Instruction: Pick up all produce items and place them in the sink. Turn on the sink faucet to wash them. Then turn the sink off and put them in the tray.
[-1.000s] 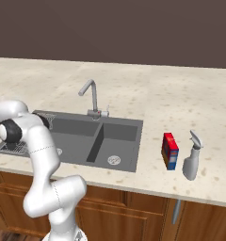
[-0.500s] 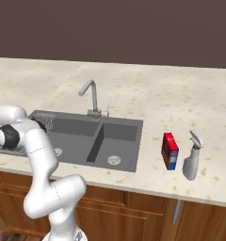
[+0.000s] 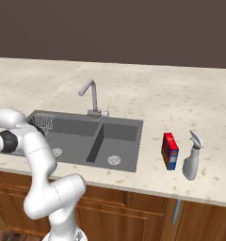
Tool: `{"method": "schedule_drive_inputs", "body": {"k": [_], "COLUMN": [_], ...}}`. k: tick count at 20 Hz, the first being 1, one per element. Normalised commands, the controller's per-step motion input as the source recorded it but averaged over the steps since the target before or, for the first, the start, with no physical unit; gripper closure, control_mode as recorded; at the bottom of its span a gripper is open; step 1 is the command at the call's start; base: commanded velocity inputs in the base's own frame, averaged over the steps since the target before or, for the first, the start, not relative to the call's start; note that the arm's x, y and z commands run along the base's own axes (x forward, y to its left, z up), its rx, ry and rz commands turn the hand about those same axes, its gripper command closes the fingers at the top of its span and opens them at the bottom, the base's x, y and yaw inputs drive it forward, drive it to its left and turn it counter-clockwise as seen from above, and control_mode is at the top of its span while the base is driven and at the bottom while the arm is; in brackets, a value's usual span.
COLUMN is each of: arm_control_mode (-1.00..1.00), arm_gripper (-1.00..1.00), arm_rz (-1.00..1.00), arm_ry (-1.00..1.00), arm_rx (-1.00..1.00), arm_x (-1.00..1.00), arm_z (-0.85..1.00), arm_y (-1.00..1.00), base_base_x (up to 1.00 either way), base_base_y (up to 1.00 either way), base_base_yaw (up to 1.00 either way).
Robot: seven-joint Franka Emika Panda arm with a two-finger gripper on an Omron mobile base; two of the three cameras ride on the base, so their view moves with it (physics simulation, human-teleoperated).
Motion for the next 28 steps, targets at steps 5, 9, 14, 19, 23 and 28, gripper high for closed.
{"method": "schedule_drive_inputs", "body": {"k": [5, 9, 14, 19, 23, 28], "arm_control_mode": [-1.0, -1.0, -1.0, -1.0, -1.0, -1.0], "arm_gripper": [-1.0, -1.0, -1.0, -1.0, -1.0, -1.0], "arm_rz": [0.0, 0.0, 0.0, 0.0, 0.0, -0.01], "arm_ry": [0.09, 0.07, 0.06, 0.05, 0.02, 0.0], "arm_rx": [0.0, 0.0, 0.0, 0.0, 0.0, 0.01], "arm_x": [0.09, 0.09, 0.09, 0.1, 0.16, -0.01], "arm_z": [-0.28, -0.16, -0.02, 0.0, 0.04, 0.94], "arm_y": [0.13, 0.07, 0.02, 0.13, 0.26, -0.01], "base_base_x": [0.0, 0.0, 0.0, 0.0, 0.0, 0.0], "base_base_y": [0.0, 0.0, 0.0, 0.0, 0.0, 0.0], "base_base_yaw": [0.0, 0.0, 0.0, 0.0, 0.0, 0.0]}}
